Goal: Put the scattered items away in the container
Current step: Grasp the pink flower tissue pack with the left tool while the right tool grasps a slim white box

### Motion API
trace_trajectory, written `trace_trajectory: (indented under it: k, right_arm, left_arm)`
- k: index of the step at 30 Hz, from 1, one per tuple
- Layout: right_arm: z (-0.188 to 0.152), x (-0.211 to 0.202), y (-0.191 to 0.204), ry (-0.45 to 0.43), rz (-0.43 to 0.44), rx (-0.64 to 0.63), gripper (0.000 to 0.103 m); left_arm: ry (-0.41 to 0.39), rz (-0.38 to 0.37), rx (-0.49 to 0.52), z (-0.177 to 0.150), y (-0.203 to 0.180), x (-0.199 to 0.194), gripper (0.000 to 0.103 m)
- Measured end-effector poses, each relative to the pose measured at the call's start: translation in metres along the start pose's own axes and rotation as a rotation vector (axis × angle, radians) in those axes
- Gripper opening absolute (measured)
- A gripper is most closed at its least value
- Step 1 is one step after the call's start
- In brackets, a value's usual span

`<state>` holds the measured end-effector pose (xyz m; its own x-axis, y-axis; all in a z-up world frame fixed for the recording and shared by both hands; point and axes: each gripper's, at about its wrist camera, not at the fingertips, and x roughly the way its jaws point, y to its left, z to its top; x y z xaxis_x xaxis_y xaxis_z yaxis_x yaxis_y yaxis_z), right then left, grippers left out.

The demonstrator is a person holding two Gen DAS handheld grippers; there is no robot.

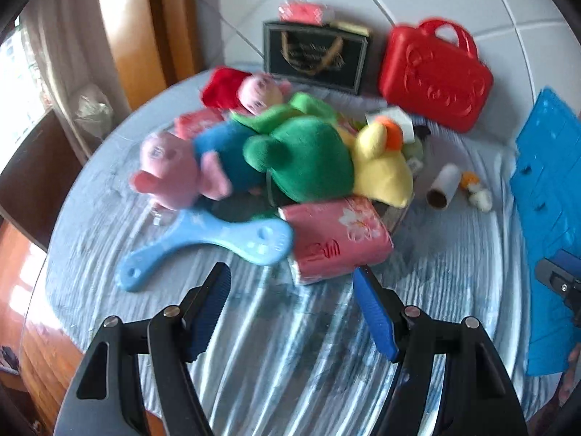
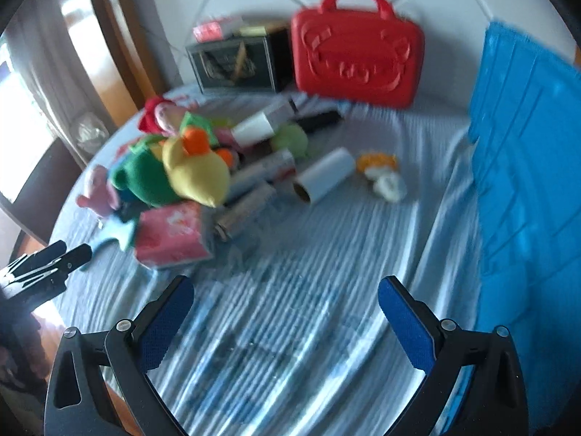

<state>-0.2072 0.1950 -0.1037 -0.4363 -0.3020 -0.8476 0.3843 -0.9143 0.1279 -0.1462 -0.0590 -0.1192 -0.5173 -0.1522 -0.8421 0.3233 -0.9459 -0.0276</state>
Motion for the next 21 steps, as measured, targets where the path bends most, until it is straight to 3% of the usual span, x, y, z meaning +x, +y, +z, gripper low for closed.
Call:
trace_trajectory:
  k: [5, 7, 8, 9, 16, 21]
  right_arm:
    - [0.003, 0.042, 0.001, 0.049, 0.018, -0.003, 0.100]
    - [0.008, 0.063, 0.009, 0.087, 0.043, -0.008, 0.080]
    - [0.010, 0.071, 0.012, 0.092, 0.041, -0.015, 0.065]
    - [0.013, 0.083, 0.018, 0.100, 0.033, -0.023, 0.060]
    - [0.033, 0.152, 0.047, 0.127, 0.056, 0.002, 0.060]
    - [0.014, 0.163, 0.088, 0.176, 0.100, -0.081, 0.060]
  left_arm:
    - [0.041, 0.025, 0.000, 0.000, 0.005, 0.045, 0.069]
    - [0.073, 0.016, -0.004, -0.001, 0.010, 0.064, 0.069]
    - [0.083, 0.005, 0.004, -0.002, 0.011, 0.071, 0.069]
    - [0.089, -0.004, 0.013, -0.003, 0.011, 0.077, 0.069]
    - [0.121, -0.079, 0.063, -0.018, 0.012, 0.102, 0.069]
    - [0.115, 0.063, 0.052, -0.012, 0.034, 0.120, 0.069]
